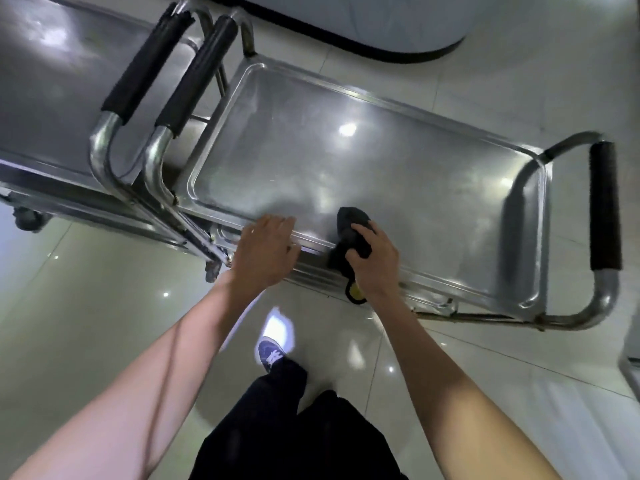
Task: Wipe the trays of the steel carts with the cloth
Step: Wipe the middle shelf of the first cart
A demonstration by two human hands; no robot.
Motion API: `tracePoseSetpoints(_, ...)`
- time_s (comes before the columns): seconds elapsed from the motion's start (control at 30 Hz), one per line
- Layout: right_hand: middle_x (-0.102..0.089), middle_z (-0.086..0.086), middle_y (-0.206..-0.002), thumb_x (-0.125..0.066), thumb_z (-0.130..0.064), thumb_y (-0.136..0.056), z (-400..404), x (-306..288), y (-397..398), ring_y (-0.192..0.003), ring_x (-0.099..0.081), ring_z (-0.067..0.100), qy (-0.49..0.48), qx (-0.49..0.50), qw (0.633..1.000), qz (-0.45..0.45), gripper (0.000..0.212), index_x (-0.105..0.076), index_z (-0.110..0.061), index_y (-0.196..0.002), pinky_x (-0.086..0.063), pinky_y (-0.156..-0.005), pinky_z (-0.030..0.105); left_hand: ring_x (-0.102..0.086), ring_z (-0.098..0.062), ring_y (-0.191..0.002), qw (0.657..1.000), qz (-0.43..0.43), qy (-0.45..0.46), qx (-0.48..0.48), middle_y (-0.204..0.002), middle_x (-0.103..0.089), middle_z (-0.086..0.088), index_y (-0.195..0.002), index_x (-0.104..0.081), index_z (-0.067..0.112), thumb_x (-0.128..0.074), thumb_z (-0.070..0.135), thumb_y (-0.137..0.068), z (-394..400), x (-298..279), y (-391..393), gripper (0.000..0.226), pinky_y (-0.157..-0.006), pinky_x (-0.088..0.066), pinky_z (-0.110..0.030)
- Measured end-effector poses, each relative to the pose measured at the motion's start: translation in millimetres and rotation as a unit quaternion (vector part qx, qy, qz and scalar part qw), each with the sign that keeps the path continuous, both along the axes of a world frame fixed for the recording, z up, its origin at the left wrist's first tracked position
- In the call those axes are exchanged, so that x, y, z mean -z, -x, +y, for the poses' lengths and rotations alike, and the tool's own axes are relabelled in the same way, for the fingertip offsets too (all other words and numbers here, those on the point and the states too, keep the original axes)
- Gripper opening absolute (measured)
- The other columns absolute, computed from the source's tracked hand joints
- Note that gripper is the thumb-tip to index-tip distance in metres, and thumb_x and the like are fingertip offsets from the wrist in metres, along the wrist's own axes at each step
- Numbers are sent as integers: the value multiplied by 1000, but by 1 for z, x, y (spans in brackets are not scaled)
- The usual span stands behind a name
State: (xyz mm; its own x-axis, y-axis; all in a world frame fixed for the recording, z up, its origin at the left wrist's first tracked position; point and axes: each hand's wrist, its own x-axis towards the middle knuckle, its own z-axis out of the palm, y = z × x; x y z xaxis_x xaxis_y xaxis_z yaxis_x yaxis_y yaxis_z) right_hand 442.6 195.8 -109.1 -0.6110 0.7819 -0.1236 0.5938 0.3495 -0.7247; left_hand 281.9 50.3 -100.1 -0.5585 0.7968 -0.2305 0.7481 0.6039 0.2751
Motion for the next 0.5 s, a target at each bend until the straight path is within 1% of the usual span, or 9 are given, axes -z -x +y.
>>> tracePoseSetpoints(0.1,-49,4,-149,-70,-10,-80,-16,-1,-25,-131,-49,22,-9,3,1000,-5,51,-65,-21,-130,-35,-108,24,-42,-28,-136,1000,15,18,14,-142,-53,-7,-143,-46,17,-52,42,-96,-7,-3,-20,53,-101,-42,-47)
tracePoseSetpoints(0.17,-50,4,-148,-70,-10,-80,-27,1,-44,-131,-48,21,-12,6,1000,-4,51,-65,-22,-129,-29,-104,15,-44,-26,-135,999,25,26,7,-142,-53,-4,-146,-43,19,-52,45,-97,-18,-5,-38,57,-101,-41,-45)
tracePoseSetpoints(0.2,-52,5,-146,-71,-9,-79,-33,0,-54,-129,-49,21,-16,-1,1000,1,50,-66,-21,-128,-29,-102,13,-45,-26,-134,999,26,22,1,-142,-54,-4,-147,-42,19,-53,45,-97,-25,-6,-49,58,-101,-41,-45)
tracePoseSetpoints(0.23,-56,9,-140,-70,-6,-78,-40,-2,-65,-124,-53,24,-32,-13,999,12,49,-67,-18,-125,-34,-100,15,-43,-27,-135,1000,19,19,-3,-143,-53,-4,-148,-40,19,-53,44,-97,-33,-8,-62,59,-103,-39,-46)
tracePoseSetpoints(0.3,-65,19,-112,-67,7,-70,-54,-4,-87,-100,-60,32,-97,-39,993,63,42,-70,-9,-109,-50,-84,26,-35,-27,-141,1000,-4,27,-1,-149,-47,-3,-152,-34,18,-51,42,-99,-47,-11,-87,61,-108,-34,-47)
tracePoseSetpoints(0.33,-65,22,-104,-65,12,-68,-62,-3,-100,-95,-60,31,-110,-40,988,96,40,-71,-5,-104,-51,-82,23,-32,-26,-144,999,-10,36,1,-151,-44,-3,-154,-31,19,-49,43,-100,-54,-12,-100,61,-110,-32,-47)
tracePoseSetpoints(0.4,-64,26,-115,-67,11,-75,-78,-4,-122,-111,-58,22,-56,-28,989,137,39,-72,-9,-108,-38,-95,7,-28,-24,-145,999,-10,48,3,-153,-41,-2,-155,-29,20,-45,44,-101,-68,-14,-120,62,-112,-30,-46)
tracePoseSetpoints(0.43,-61,26,-124,-68,3,-78,-84,-4,-130,-120,-55,21,-24,-22,989,142,38,-71,-11,-114,-32,-99,6,-28,-24,-144,999,-7,49,4,-153,-42,-2,-155,-29,21,-44,44,-100,-74,-15,-127,61,-111,-30,-45)
tracePoseSetpoints(0.5,-52,18,-143,-65,-13,-82,-96,-2,-144,-134,-48,21,38,-1,993,108,42,-69,-13,-124,-27,-106,11,-28,-25,-144,999,1,46,10,-152,-43,-2,-155,-30,22,-44,45,-100,-87,-16,-141,61,-110,-31,-46)
